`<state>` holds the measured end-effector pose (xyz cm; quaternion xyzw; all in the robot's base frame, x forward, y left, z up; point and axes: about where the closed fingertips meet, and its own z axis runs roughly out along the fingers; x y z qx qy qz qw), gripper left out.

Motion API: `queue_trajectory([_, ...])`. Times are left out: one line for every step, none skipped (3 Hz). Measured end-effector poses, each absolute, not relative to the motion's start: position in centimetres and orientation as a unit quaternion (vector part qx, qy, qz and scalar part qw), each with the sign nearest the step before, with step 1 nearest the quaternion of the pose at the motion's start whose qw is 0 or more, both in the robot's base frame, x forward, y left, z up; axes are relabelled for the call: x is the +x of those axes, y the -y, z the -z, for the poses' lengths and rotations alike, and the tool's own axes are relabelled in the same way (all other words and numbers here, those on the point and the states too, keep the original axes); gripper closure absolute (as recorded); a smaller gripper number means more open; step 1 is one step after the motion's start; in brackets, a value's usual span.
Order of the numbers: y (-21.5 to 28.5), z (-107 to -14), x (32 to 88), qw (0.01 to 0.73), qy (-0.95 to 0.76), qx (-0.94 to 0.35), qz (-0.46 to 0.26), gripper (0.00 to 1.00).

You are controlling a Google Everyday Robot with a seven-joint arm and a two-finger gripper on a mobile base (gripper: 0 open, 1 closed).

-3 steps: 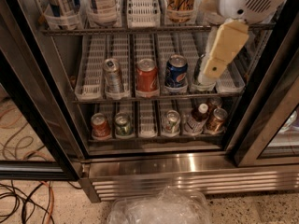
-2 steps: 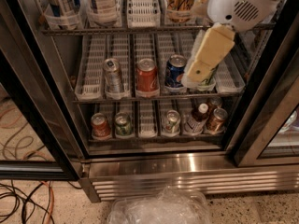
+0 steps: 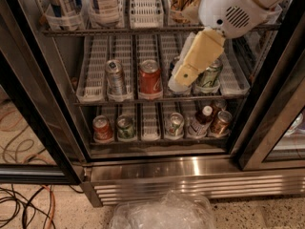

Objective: Pick redbull can from top shelf of fridge

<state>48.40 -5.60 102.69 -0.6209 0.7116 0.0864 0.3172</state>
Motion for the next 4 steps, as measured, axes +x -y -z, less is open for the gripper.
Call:
queue_trajectory([3.9,-102.8,48.6,0.316,-0.702,-0.632,-0.088,0.00])
queue_trajectory([0.3,-104.0,49.4,0.341,-0.694,-0.623,-0.120,0.00])
queue_trajectory([-2.9,-105.3,49.4,0.376,-0.708,-0.574,-0.170,0.00])
queue_trajectory([-5.9,-105.7,49.3,0.404,-0.735,-0.497,-0.222,0.00])
